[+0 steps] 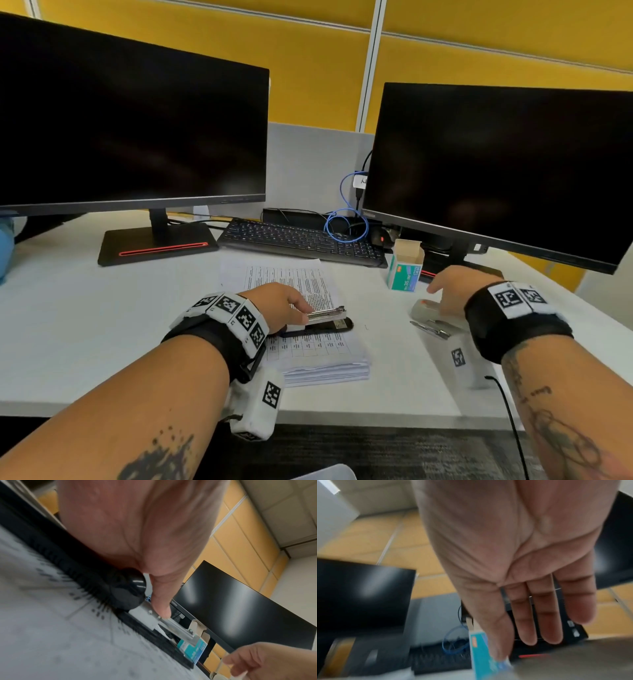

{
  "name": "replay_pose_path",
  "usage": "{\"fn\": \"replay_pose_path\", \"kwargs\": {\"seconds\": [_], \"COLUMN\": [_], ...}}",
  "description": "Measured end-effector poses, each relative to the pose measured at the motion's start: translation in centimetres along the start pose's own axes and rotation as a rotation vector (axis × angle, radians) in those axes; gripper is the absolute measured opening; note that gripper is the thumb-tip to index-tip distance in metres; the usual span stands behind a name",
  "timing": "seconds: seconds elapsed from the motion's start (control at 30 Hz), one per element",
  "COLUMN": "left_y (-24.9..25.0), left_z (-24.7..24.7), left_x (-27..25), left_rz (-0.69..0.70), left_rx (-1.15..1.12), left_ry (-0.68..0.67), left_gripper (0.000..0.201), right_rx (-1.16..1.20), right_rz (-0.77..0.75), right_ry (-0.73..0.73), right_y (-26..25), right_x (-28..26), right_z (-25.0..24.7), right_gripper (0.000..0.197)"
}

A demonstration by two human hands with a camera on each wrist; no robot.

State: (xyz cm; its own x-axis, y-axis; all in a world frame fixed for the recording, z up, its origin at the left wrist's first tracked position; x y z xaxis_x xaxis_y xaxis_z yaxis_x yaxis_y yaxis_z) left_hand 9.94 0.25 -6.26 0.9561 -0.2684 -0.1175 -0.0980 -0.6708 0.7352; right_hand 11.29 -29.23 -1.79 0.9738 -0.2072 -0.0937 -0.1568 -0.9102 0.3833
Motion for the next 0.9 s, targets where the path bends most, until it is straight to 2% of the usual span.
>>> {"fn": "replay_pose_path", "kwargs": {"seconds": [0.2,0.43,0.53,0.73,0.9], "left_y": [-0.5,-0.9,-0.9,-0.8,-1.0], "left_z": [0.3,0.6,0.7,0.7,0.8], "left_x": [0.6,1.4,1.6,1.5,1.5], "left_rz": [-0.024,-0.022,-0.019,-0.028,-0.037], "left_rx": [-0.010,-0.015,-0.018,-0.037,-0.043], "left_ry": [-0.023,-0.042,-0.053,-0.067,-0.075], "left_gripper": [0.017,0.019,0.017,0.015,0.006], "right_rx": [0.096,0.170,0.190,0.269,0.344], "right_rz": [0.064,0.045,0.071,0.071,0.058], "right_ry": [0.082,-0.004,-0.037,-0.008,0.009], "right_y": [-0.2,-3.0,-3.5,-4.3,-4.3], "right_x": [5.0,7.8,8.4,9.0,8.9], "right_z": [-3.0,-2.0,-2.1,-2.1,-1.4], "right_gripper": [0.034,0.042,0.038,0.033,0.043]}}
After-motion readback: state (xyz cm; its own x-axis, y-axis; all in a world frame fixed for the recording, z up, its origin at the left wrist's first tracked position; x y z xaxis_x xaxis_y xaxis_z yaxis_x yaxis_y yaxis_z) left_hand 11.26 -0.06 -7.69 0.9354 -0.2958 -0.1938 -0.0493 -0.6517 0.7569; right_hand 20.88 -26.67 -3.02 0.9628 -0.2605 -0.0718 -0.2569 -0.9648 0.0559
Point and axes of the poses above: each hand's wrist, its own x-axis towards the middle knuckle, its own z-axis out of the palm, y = z × x, the point moved 10 cm from there along x, towards the middle knuckle, and after that the axes turned 15 degrees about -x, right-handed, at the moved point
